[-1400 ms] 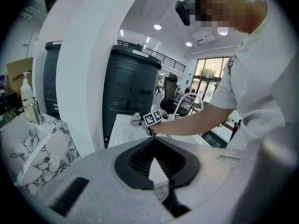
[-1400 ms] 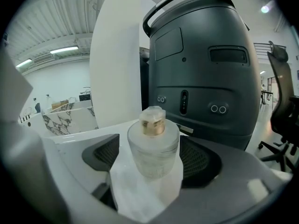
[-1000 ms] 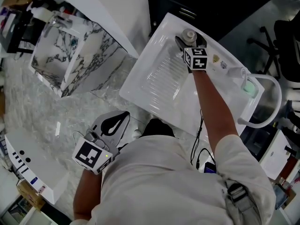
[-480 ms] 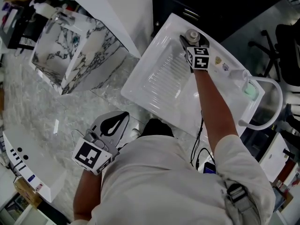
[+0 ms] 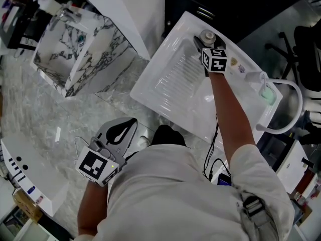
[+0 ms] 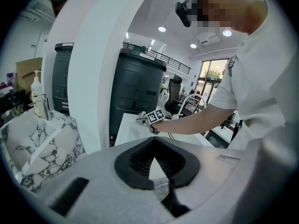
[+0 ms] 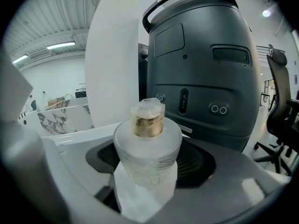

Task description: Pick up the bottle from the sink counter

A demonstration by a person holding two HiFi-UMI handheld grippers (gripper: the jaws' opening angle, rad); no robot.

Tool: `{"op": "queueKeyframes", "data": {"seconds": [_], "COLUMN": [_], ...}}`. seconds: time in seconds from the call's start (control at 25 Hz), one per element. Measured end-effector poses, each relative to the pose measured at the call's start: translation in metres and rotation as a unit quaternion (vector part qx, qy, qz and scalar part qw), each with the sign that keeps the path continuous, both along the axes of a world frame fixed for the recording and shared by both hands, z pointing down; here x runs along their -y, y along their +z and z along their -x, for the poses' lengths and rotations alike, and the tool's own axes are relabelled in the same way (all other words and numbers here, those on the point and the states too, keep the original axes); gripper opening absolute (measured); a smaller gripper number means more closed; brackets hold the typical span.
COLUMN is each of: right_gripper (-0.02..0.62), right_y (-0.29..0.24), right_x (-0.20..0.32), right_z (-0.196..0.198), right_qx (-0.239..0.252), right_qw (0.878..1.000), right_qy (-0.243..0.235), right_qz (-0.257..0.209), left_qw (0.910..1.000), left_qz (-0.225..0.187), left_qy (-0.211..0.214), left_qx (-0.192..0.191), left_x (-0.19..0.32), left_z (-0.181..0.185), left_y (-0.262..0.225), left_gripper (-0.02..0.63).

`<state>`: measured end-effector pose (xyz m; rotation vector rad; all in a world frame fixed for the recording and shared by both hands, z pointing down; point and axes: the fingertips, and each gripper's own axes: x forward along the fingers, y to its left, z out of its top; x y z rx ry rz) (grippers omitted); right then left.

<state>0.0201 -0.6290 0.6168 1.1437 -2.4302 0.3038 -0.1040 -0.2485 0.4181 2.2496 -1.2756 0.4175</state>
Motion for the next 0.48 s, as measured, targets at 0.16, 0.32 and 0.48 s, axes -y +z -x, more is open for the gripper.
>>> {"op": "queueKeyframes", "data": {"seconds": [0.16,0.32,0.48], "right_gripper": [0.347,0.347,0.347], "right_y": [-0.015,-0.035,-0.059], "right_x": [-0.010,-0.024,-0.043], "right_z": [-0.002,-0.004,-0.005], "right_qx": [-0.004,-0.001,0.007], "right_qw": [1.000,1.000,1.000], "right_qy": [-0.006,-0.009,-0.017], "right_qz": [-0.006,-0.009,-0.014], "left_qw": [1.0000,0.9998,0.9995], "left_qz": [-0.007,-0.012,-0.023], "left_qy": [0.001,0.013,0.020], "left_qx": [-0.006,-0.008,-0.013], "left_x": [-0.007,-0.020,-0.032], "left_z": [-0.001,-0.004,-0.007], "left_y": [-0.005,-0.010,-0.017], "left_gripper": [0.006,0.006,0.006]}}
